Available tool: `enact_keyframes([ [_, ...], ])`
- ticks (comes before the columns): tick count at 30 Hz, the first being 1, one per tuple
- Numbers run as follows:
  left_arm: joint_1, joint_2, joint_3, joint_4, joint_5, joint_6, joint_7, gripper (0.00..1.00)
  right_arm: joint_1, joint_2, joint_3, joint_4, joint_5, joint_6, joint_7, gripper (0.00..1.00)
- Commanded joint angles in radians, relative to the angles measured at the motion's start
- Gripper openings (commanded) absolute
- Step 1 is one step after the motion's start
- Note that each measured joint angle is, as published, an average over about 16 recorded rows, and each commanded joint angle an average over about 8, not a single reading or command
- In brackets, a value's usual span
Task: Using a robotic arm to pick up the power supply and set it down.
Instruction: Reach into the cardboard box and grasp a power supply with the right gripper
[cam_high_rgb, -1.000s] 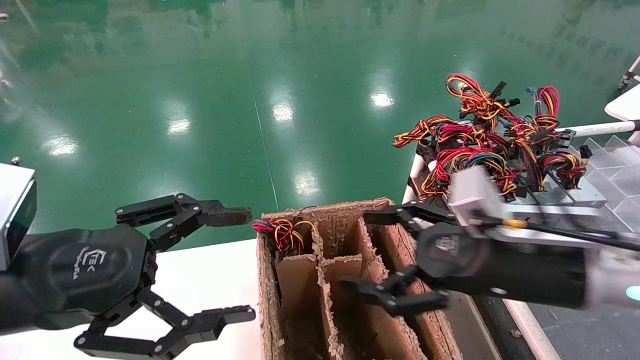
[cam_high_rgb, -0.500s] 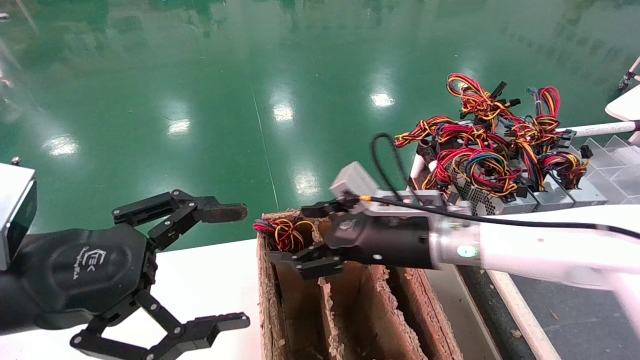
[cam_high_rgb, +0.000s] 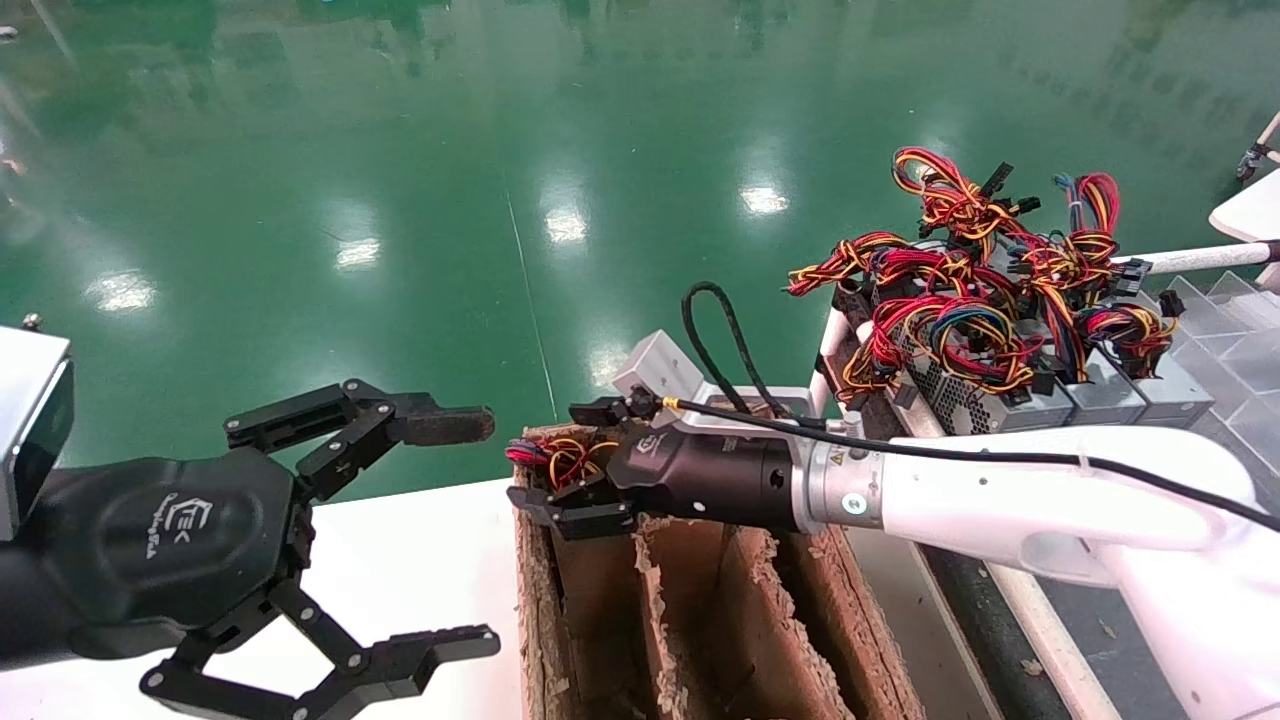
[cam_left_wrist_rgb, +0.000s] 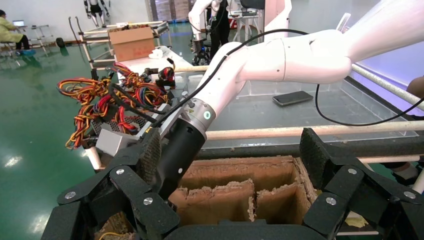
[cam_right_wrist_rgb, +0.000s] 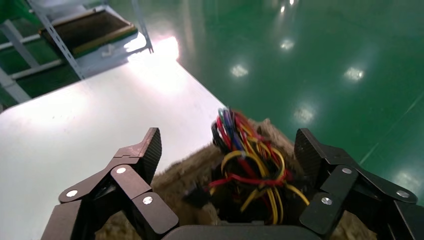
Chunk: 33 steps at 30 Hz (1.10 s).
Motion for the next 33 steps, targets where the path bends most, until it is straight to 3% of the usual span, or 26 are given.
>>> enact_keyframes([
  [1, 0.000, 0.000, 0.000, 0.000, 0.000, 0.000, 0.000, 1.00, -0.008, -0.004, 0.003, 0.000, 0.003, 0.009, -0.006, 0.00],
  [10, 0.000, 0.000, 0.001, 0.000, -0.001, 0.000, 0.000, 1.00, -0.033, -0.016, 0.004, 0.013, -0.009, 0.057, -0.019, 0.00],
  [33, 0.000, -0.001, 0.002, 0.000, -0.002, -0.001, 0.001, 1.00, -0.017, -0.059, 0.011, -0.075, -0.005, 0.078, -0.075, 0.00],
])
